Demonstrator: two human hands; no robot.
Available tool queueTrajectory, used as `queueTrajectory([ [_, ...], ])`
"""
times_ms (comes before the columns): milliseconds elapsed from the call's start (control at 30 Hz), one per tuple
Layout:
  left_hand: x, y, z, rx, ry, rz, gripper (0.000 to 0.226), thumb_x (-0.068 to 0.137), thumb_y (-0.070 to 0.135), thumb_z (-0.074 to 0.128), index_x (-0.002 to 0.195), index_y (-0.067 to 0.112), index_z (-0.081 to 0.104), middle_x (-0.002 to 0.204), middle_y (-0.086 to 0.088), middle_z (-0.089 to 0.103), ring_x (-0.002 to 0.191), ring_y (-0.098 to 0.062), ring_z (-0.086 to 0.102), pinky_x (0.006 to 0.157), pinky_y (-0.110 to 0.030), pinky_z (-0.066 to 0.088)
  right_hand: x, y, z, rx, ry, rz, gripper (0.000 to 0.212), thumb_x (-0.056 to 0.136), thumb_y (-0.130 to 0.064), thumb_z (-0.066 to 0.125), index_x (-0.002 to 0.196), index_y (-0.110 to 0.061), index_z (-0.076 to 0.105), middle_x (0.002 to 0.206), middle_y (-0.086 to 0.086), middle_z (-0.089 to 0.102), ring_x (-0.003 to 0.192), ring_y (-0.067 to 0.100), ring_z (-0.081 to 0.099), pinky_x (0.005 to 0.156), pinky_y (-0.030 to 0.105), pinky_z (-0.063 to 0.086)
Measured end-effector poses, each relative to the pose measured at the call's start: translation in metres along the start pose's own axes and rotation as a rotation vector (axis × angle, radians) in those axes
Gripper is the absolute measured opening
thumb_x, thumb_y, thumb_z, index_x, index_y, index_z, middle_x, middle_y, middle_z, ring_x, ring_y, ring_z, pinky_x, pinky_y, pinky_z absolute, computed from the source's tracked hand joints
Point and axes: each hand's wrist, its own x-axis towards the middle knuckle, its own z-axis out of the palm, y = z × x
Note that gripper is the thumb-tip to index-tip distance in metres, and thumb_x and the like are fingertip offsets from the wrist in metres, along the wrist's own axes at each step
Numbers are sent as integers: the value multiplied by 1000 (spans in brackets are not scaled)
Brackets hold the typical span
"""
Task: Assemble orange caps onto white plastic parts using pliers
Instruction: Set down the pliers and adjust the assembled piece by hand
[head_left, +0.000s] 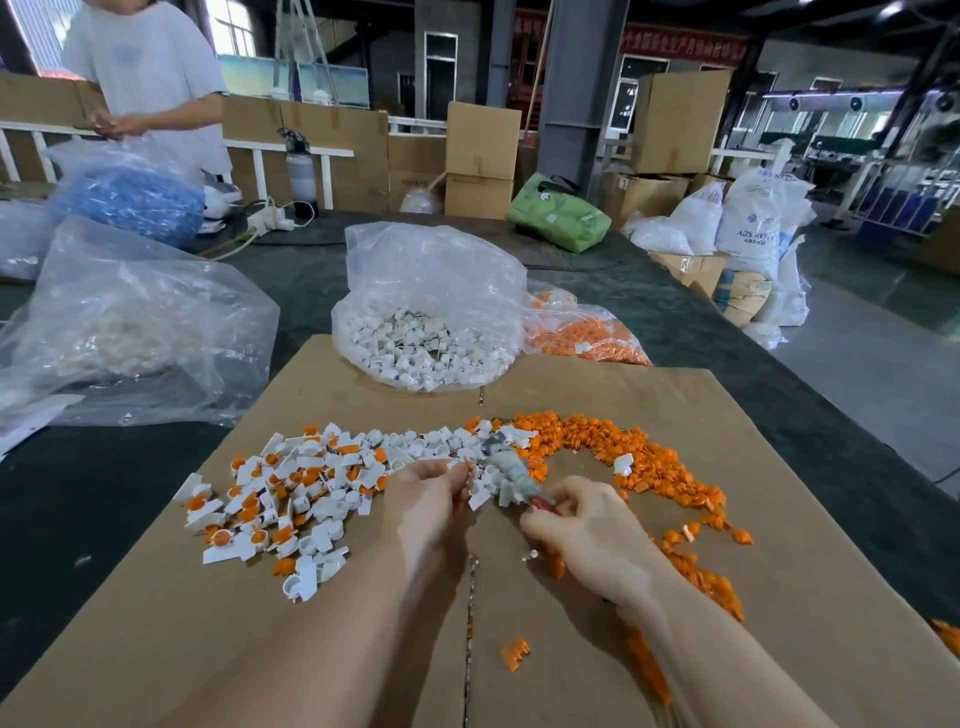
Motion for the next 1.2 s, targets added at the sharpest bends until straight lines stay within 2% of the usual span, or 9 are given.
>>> queueTrajectory([
  [100,0,-10,-9,273,-4,122,5,85,13,67,87,9,67,71,-8,65,67,-21,61,74,-35,52,9,16,-5,-236,234,25,30,81,-37,59,106,-21,54,92,-2,58,86,19,56,69,31,45],
  [300,-5,-19,-10,625,-63,324,24,93,24,57,115,23,67,111,12,61,106,-3,51,90,-16,32,28,47,-17,-716,395,65,57,85,-52,53,133,-23,45,121,1,55,116,22,48,95,35,39],
  [533,-4,-22,-12,645,-75,392,8,92,20,59,90,28,61,83,16,58,79,0,54,61,2,37,28,52,-12,-971,409,52,68,83,-71,41,135,-26,42,137,1,44,128,24,36,109,46,22],
  [633,-4,-21,-11,657,-121,383,14,91,24,61,81,34,62,82,19,62,78,1,57,62,-8,40,24,37,5,-819,490,-286,43,88,-41,59,126,-22,55,128,4,54,120,26,46,104,48,29],
  [700,-4,-20,-10,671,-145,399,21,89,23,63,75,39,62,80,18,66,79,-5,61,70,-21,47,22,29,22,-599,472,-546,31,80,-12,72,110,-14,68,106,7,65,98,29,60,86,46,47],
  [767,-5,-20,-11,698,-167,430,26,89,22,63,72,41,62,79,21,65,81,1,61,74,-17,46,19,24,36,-514,443,-692,27,73,-2,76,97,-12,72,87,4,67,80,27,63,71,42,53],
  [833,-7,-19,-13,679,-183,435,26,89,20,63,74,42,64,80,23,65,83,8,58,71,-5,40,17,22,44,-448,415,-720,19,72,-2,77,88,-12,72,79,2,66,73,24,61,64,40,53],
  [933,-9,-19,-19,598,-215,372,26,85,13,66,88,39,67,91,16,66,89,3,58,72,-8,41,18,24,50,-354,467,-696,16,69,2,79,74,-10,69,71,1,65,67,22,60,57,38,53],
  [1200,-12,-25,-17,754,-221,559,31,79,17,74,108,26,66,89,14,63,80,3,55,68,-2,39,12,25,52,-281,483,-680,12,72,-2,78,77,-11,72,75,-2,66,71,16,61,64,25,52],
])
